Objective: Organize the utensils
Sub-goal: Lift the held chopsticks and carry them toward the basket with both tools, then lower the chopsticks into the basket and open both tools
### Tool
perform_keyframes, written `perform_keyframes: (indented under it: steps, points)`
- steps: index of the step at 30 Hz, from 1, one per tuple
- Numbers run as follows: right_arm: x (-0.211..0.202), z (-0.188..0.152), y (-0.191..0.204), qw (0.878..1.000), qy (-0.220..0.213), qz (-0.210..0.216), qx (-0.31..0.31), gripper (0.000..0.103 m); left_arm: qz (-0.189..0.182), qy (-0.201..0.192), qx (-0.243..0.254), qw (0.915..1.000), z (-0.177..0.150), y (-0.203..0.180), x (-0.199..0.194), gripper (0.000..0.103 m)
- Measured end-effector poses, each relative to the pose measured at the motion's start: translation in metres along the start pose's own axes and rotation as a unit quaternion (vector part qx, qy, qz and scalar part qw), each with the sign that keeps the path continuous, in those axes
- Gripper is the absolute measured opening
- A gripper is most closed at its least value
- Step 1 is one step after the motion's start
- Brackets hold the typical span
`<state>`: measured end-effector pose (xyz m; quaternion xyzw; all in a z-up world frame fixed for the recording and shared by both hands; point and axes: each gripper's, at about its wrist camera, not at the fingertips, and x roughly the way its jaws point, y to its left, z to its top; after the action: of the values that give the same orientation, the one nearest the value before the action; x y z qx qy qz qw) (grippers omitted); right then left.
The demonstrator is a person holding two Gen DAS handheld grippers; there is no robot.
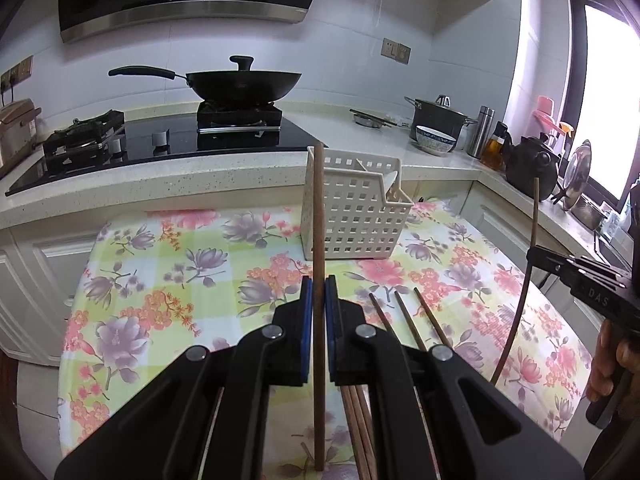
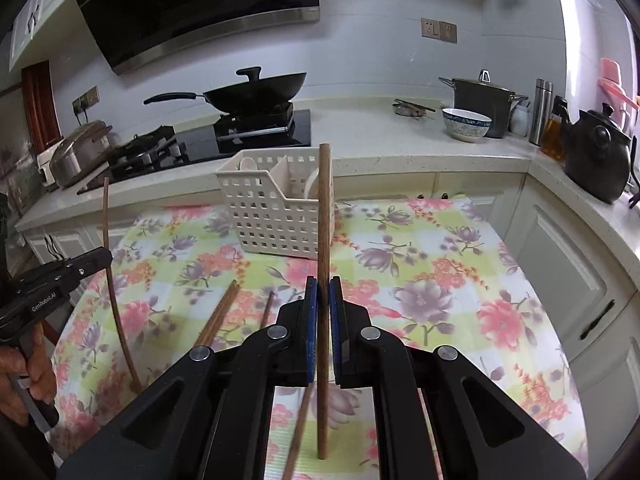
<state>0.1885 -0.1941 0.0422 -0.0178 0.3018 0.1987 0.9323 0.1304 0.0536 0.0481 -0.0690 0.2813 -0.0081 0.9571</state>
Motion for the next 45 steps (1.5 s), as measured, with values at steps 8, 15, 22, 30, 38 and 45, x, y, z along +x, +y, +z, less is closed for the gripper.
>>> perform_keyframes:
  steps: [8,15,22,30,38,45]
  points:
    - [-0.005,0.009,0.001,1.0,-0.017,-0.002,0.005,0.007,-0.003,-0.021,0.003,0.9998,0.016,0.0,-0.002,0.006]
    - [0.0,0.021,-0.001,1.0,-0.024,-0.006,0.003,0.007,-0.004,-0.029,0.003,0.9996,0.034,0.0,0.008,0.006]
    - [0.012,0.062,-0.005,0.999,-0.04,-0.002,0.0,0.007,-0.013,-0.048,0.013,0.9987,0.074,-0.005,0.014,0.006]
    - [0.024,0.136,-0.003,0.997,-0.073,0.005,-0.006,0.007,-0.03,-0.084,0.027,0.9956,0.151,-0.015,0.022,0.006]
    - [0.046,0.18,-0.002,0.996,-0.086,0.009,-0.002,0.007,-0.032,-0.117,0.03,0.9921,0.208,-0.023,0.039,0.006]
    - [0.063,0.195,0.001,0.996,-0.094,0.01,-0.004,0.007,-0.023,-0.129,0.028,0.991,0.233,-0.026,0.064,0.006]
